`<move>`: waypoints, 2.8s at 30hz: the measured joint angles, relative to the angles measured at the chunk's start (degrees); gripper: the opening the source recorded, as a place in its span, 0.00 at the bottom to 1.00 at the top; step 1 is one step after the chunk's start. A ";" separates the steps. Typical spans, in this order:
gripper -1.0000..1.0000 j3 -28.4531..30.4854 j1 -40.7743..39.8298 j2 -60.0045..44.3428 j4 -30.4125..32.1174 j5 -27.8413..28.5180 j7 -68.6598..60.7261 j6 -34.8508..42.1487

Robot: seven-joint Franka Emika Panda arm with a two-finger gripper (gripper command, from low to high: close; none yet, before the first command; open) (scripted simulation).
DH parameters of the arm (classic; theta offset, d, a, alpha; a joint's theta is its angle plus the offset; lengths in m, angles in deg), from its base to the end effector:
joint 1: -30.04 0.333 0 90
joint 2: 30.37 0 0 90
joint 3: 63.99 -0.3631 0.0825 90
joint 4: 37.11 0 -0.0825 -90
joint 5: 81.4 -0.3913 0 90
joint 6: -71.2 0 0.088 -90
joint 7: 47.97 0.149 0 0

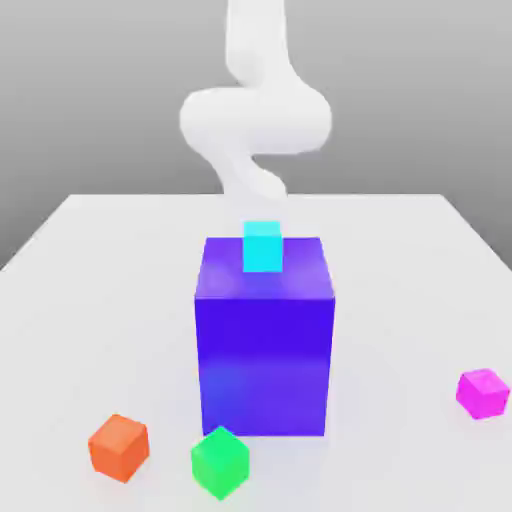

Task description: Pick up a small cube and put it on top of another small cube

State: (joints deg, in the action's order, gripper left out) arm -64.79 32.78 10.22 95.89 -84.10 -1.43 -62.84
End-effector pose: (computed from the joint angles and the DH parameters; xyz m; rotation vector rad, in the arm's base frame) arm 0.3846 0.0278 0.6755 -2.4669 1.0000 -0.8966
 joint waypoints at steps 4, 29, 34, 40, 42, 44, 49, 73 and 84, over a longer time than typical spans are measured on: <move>0.50 -2.35 4.05 -8.64 1.99 -4.21 1.37 -3.67; 0.50 -9.38 30.05 -60.75 10.87 15.01 37.85 -29.44; 0.00 -7.55 31.58 -64.07 10.17 16.56 39.17 -32.06; 0.00 -8.94 30.58 -60.86 10.90 15.03 37.96 -29.63; 0.00 -10.61 29.41 -56.93 11.77 12.58 36.12 -26.61; 0.00 -12.24 28.83 -54.27 11.96 10.76 33.29 -24.27; 0.00 -16.24 28.61 -55.85 8.88 11.99 21.45 -23.25; 0.00 -20.14 11.54 -55.39 7.41 17.98 -32.64 -19.96; 0.00 -21.70 3.97 -54.79 6.87 19.61 -58.21 -18.53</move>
State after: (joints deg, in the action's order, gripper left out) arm -86.49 36.76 -44.57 102.75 -64.49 -59.63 -81.36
